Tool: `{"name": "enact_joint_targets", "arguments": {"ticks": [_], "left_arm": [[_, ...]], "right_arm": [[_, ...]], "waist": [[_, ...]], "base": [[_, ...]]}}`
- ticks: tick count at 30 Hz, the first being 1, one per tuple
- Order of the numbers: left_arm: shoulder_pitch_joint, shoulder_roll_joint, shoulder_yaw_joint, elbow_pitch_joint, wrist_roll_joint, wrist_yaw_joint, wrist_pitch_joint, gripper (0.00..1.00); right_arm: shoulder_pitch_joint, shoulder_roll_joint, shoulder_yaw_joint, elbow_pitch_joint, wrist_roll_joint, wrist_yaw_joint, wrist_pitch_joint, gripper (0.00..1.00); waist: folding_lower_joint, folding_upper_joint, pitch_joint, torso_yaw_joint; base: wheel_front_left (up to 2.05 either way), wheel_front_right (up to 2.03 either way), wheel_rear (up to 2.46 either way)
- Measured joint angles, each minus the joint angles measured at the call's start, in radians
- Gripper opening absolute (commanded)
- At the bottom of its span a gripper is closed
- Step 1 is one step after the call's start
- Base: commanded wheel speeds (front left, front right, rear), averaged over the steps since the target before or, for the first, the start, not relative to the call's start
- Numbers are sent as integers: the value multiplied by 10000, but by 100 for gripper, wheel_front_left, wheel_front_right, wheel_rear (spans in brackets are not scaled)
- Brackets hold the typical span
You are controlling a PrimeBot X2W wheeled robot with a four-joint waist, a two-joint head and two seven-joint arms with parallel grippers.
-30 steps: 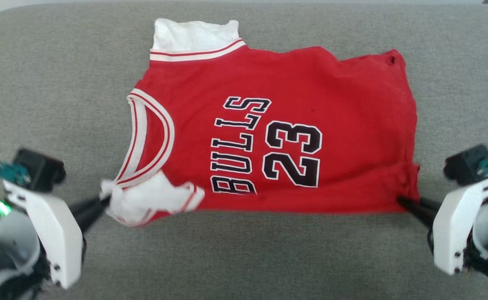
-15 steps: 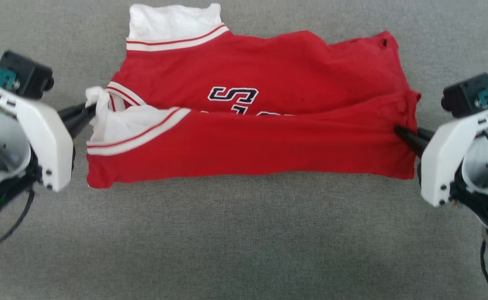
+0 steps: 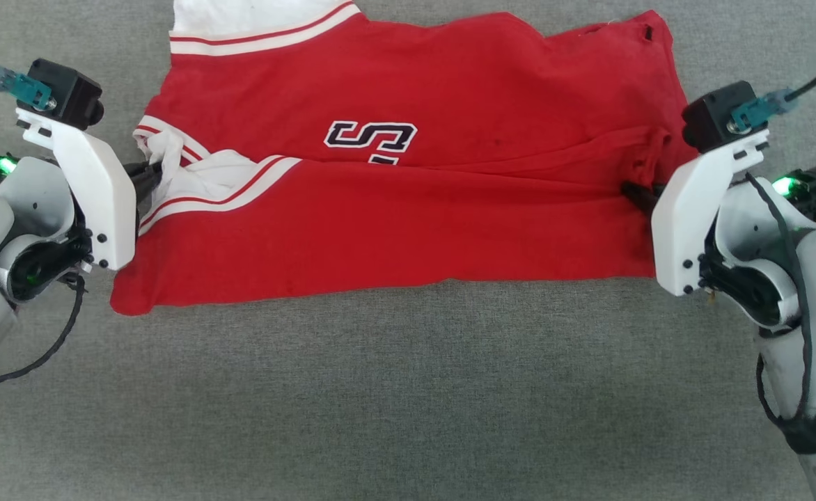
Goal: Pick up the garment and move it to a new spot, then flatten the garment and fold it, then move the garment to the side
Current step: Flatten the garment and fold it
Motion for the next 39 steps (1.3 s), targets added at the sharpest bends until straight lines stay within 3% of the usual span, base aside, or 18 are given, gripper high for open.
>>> {"name": "enact_joint_targets", "arguments": {"ticks": [1,2,3,4,5,9,16,20,31,34,39], "left_arm": [[-29,-77,-2,190,-79,-48,79,0],[-80,-130,-17,339,-174,-73,113,13],[-146,-171,-36,458,-217,-88,111,37],[-208,-194,-36,529,-217,-113,61,84],[-254,-199,-17,604,-228,-115,-21,100],[-270,-98,58,627,-485,-115,-79,100],[-37,876,174,-560,-644,21,-140,100],[292,1572,167,-1918,-612,546,-219,100],[1768,3250,176,-5507,-1494,2545,-136,100],[2097,3469,107,-5854,-1714,2940,-75,100],[2429,3498,71,-5816,-2100,3225,-94,100]], "right_arm": [[-72,35,42,100,-8,0,-21,23],[-152,58,81,194,-21,0,-94,42],[-216,90,77,255,-21,0,-165,89],[-256,119,65,314,-33,0,-199,100],[-296,136,56,372,-50,0,-255,100],[-311,161,19,249,-157,2,-382,100],[440,433,-884,-876,-422,0,-1072,100],[937,717,-1409,-1693,-610,0,-1557,100],[1949,1956,-2911,-3499,-1664,-2,-3975,100],[2222,2224,-3156,-3931,-1858,-2,-4378,100],[2733,2424,-3298,-4297,-1950,-2,-4516,100]], "waist": [[0,0,25,-16],[0,0,46,-18],[0,0,60,-16],[0,0,72,-12],[0,0,76,-7],[0,0,-5,31],[0,0,-250,151],[0,0,-314,207],[0,0,-415,77],[0,0,-417,-60],[0,0,-378,-367]], "base": [[0,0,0],[0,0,0],[0,0,0],[0,0,0],[0,0,0],[0,0,0],[0,0,0],[0,0,0],[0,0,0],[0,0,0],[0,0,0]]}}
